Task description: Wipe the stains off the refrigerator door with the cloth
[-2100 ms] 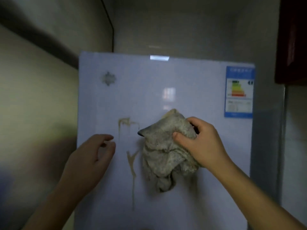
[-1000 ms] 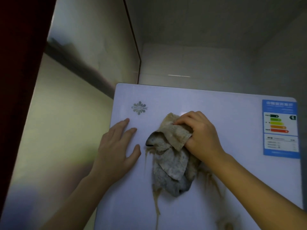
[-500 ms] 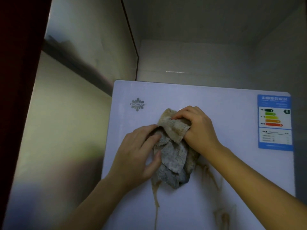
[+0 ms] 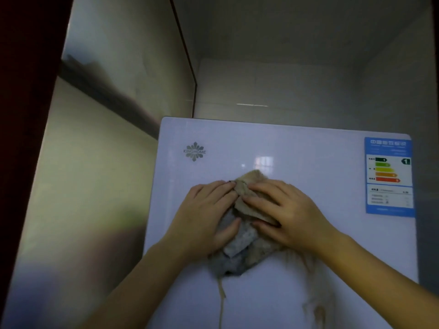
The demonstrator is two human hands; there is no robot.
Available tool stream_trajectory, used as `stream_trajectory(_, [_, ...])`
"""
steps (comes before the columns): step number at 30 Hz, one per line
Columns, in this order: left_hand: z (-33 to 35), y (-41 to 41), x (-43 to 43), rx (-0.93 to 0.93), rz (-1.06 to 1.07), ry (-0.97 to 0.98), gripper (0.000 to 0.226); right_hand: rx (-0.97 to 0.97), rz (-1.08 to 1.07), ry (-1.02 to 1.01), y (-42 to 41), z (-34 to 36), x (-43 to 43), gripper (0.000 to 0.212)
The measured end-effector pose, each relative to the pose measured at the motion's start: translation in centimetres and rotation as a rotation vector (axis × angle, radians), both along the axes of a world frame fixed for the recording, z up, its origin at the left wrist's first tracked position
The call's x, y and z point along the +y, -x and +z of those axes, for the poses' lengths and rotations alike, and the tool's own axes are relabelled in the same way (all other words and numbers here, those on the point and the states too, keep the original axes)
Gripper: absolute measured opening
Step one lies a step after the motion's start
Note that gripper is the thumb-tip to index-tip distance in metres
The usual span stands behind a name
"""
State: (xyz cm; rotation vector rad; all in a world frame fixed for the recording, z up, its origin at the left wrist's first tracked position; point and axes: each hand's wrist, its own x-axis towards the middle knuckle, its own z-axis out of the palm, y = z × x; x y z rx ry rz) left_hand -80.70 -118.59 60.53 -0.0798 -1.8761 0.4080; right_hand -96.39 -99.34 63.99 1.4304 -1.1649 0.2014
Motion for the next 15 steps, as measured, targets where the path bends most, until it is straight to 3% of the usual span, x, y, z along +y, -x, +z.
stream_trajectory(4, [-0.5, -1.4, -2.1, 0.124, 0.008, -0.067, 0.042, -0.05, -0.007, 0.109, 0.7, -0.9, -0.8, 0.041])
stream_trajectory(9, [-2.6, -2.5, -5.2, 0.175, 0.115, -0.122, 0.045, -0.084, -0.003, 0.222, 0.2, -1.6, -1.8, 0.037])
stream_trajectory(12, [-3.5, -2.6, -5.8, 0.178, 0.13, -0.125, 0.046, -0.11, -0.039, 0.265, -0.6, -2.3, -2.4, 0.042])
stream_trajectory(15, [-4.5, -2.4, -6.1, 0.186, 0.147, -0.123, 0.047, -0.182, -0.088, 0.243, -1.7, -2.8, -2.8, 0.061])
